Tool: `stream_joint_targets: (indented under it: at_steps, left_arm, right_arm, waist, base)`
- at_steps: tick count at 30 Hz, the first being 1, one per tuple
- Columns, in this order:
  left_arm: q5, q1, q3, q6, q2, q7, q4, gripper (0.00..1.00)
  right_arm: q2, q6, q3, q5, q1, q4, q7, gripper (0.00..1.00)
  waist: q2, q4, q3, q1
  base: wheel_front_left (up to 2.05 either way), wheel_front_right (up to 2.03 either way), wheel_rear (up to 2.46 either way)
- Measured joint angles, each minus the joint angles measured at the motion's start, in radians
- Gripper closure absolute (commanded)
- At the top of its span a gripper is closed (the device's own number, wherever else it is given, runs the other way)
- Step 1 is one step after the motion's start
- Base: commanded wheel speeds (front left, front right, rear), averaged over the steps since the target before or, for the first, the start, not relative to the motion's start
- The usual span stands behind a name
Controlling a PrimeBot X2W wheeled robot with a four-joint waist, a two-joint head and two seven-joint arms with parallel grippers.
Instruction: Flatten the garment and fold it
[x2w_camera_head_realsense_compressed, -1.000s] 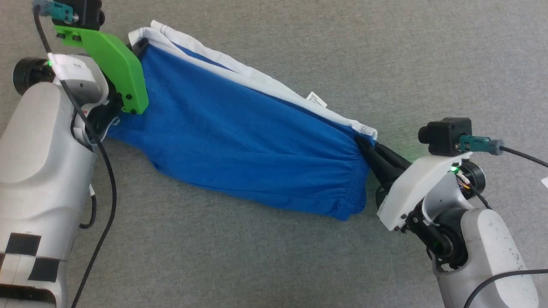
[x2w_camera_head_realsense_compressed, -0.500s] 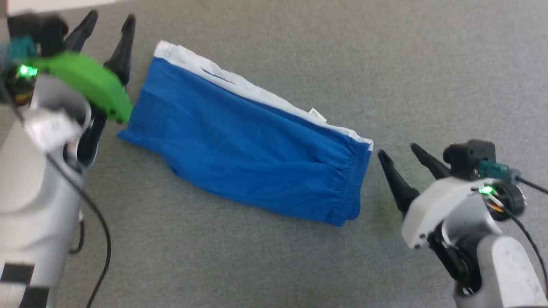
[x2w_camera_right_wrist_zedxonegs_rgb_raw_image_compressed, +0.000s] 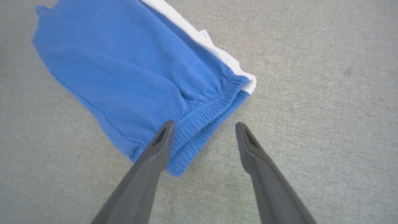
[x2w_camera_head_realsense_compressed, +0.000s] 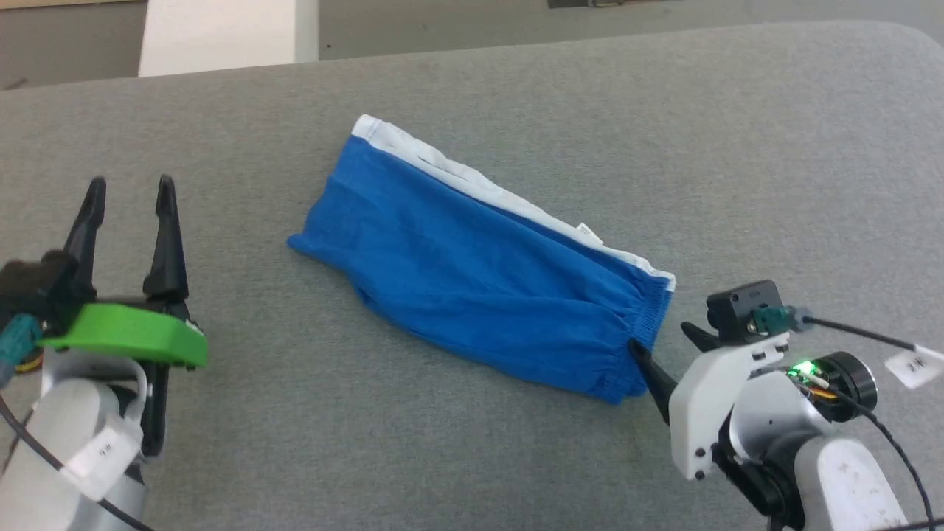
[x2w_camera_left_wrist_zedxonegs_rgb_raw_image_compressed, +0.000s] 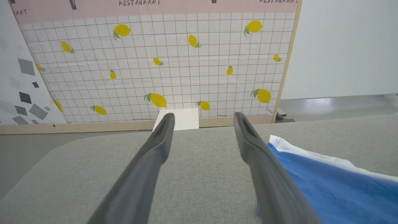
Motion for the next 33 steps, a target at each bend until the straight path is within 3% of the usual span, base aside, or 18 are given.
stream_joint_targets:
  at_steps: [5, 11, 12, 13, 14, 19, 24, 33]
  left_arm:
    - [0.006, 0.063, 0.033, -0.006, -0.049, 0.0, -0.046, 0.0]
    - [0.014, 0.066, 0.034, -0.033, -0.074, 0.0, -0.031, 0.0]
    - [0.016, 0.066, 0.034, -0.036, -0.076, 0.0, -0.025, 0.0]
    - [0.018, 0.066, 0.034, -0.037, -0.078, 0.0, -0.021, 0.0]
    - [0.022, 0.066, 0.034, -0.046, -0.079, 0.0, -0.013, 0.0]
    - [0.017, 0.065, 0.019, -0.067, -0.081, 0.024, 0.015, 0.0]
    - [-0.001, 0.005, -0.029, -0.08, -0.09, 0.147, 0.013, 0.0]
    - [-0.024, -0.273, -0.192, -0.116, -0.104, 0.676, 0.183, 0.0]
  right_arm:
    - [0.0, 0.0, -0.023, -0.037, -0.083, 0.191, 0.045, 0.0]
    - [0.0, 0.0, -0.006, -0.04, -0.147, 0.317, 0.042, 0.0]
    - [-0.001, 0.0, -0.002, -0.039, -0.157, 0.331, 0.042, 0.15]
    - [-0.002, 0.0, 0.0, -0.037, -0.164, 0.34, 0.042, 0.66]
    - [-0.003, 0.0, 0.008, -0.036, -0.178, 0.355, 0.033, 1.0]
    - [0.0, 0.0, 0.013, -0.009, -0.187, 0.367, 0.005, 1.0]
    - [0.001, 0.0, 0.014, 0.008, -0.187, 0.348, -0.017, 1.0]
    - [0.0, 0.0, 0.054, 0.035, -0.216, 0.318, -0.035, 1.0]
  waist:
    - [0.0, 0.051, -0.004, 0.0]
    - [0.0, 0.08, 0.005, 0.0]
    - [0.0, 0.084, 0.006, 0.0]
    - [0.0, 0.086, 0.007, 0.0]
    - [0.0, 0.086, 0.008, -0.0001]
    - [0.0, 0.078, 0.007, 0.0]
    - [0.0, 0.061, 0.009, 0.0]
    - [0.0, 0.022, 0.04, 0.0]
  base:
    - [0.0, 0.0, 0.0]
    - [0.0, 0.0, 0.0]
    - [0.0, 0.0, 0.0]
    - [0.0, 0.0, 0.0]
    - [0.0, 0.0, 0.0]
    - [0.0, 0.0, 0.0]
    - [0.0, 0.0, 0.0]
    - [0.0, 0.0, 0.0]
